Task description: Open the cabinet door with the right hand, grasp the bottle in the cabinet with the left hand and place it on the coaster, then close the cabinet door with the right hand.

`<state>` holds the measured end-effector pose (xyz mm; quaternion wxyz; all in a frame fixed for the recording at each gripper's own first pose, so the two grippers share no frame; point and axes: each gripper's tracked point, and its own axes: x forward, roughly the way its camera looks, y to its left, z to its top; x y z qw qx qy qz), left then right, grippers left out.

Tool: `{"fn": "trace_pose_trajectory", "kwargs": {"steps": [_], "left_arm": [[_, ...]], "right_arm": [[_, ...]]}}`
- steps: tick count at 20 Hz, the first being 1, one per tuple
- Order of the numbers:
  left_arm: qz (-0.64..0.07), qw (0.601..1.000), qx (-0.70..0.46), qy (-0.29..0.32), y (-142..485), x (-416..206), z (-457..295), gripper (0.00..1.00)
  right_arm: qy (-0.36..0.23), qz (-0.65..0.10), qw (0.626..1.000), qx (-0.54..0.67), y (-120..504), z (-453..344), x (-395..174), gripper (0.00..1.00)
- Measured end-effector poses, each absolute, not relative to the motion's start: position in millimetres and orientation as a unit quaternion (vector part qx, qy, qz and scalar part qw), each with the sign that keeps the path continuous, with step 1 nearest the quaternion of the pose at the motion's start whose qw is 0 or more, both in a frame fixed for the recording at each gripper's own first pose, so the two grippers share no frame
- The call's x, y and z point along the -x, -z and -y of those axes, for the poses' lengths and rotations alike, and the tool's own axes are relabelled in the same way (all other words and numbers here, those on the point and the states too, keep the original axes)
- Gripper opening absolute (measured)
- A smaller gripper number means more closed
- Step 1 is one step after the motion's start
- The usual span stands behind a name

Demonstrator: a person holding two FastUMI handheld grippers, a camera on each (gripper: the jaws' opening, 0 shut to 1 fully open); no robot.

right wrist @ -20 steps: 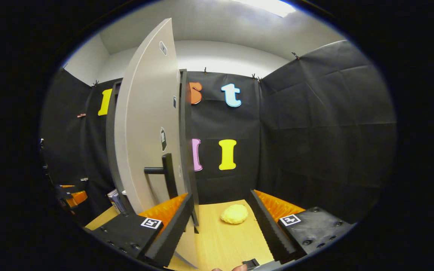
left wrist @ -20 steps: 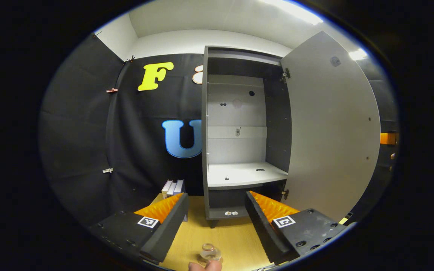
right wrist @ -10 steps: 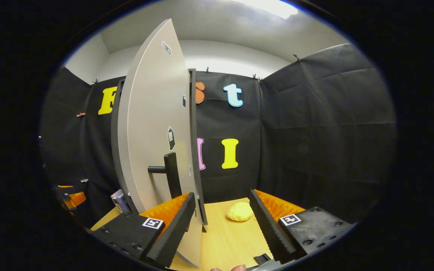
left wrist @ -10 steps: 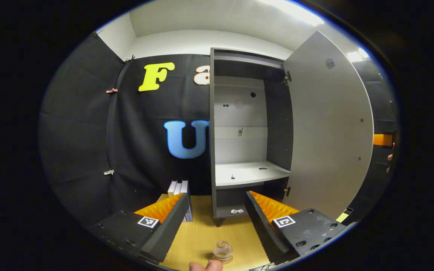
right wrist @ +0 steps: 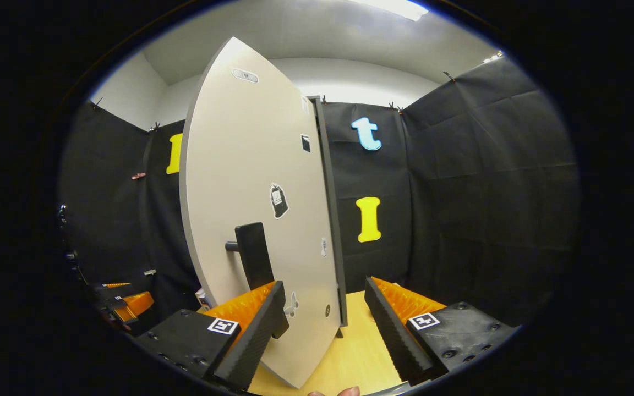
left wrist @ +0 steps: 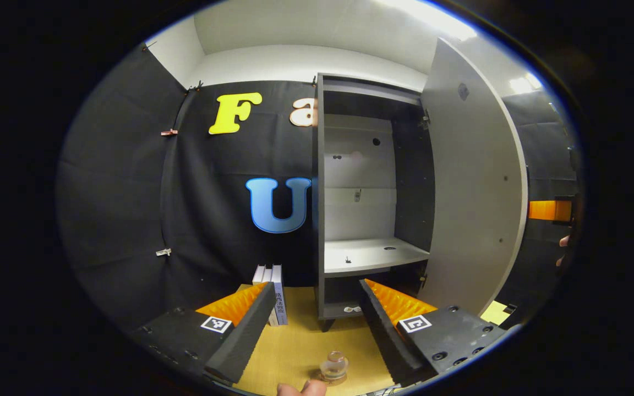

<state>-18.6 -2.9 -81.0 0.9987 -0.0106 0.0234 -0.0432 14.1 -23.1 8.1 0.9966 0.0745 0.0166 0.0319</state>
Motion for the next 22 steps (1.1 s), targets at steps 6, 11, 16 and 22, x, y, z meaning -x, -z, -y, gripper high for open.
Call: {"fn": "trace_pose_trajectory", "kwargs": {"steps": [6, 11, 16, 22], "left_arm": [[-0.025, 0.999, 0.012, 0.028, 81, 19, -5, 0.92], [-0.025, 0.999, 0.02, 0.033, 75, 16, 2, 0.95], [-0.018, 0.999, 0.016, 0.04, 66, 15, 15, 0.95], [-0.007, 0.999, 0.015, 0.04, 57, 12, 24, 0.95]], "right_arm": [[-0.106, -0.044, 0.991, -0.069, 9, -37, -31, 0.89], [-0.122, -0.044, 0.99, -0.057, 10, -43, -31, 0.98], [-0.101, -0.025, 0.993, -0.055, 5, -23, -32, 0.98], [-0.077, -0.02, 0.996, -0.042, 11, 7, -25, 0.98]]}}
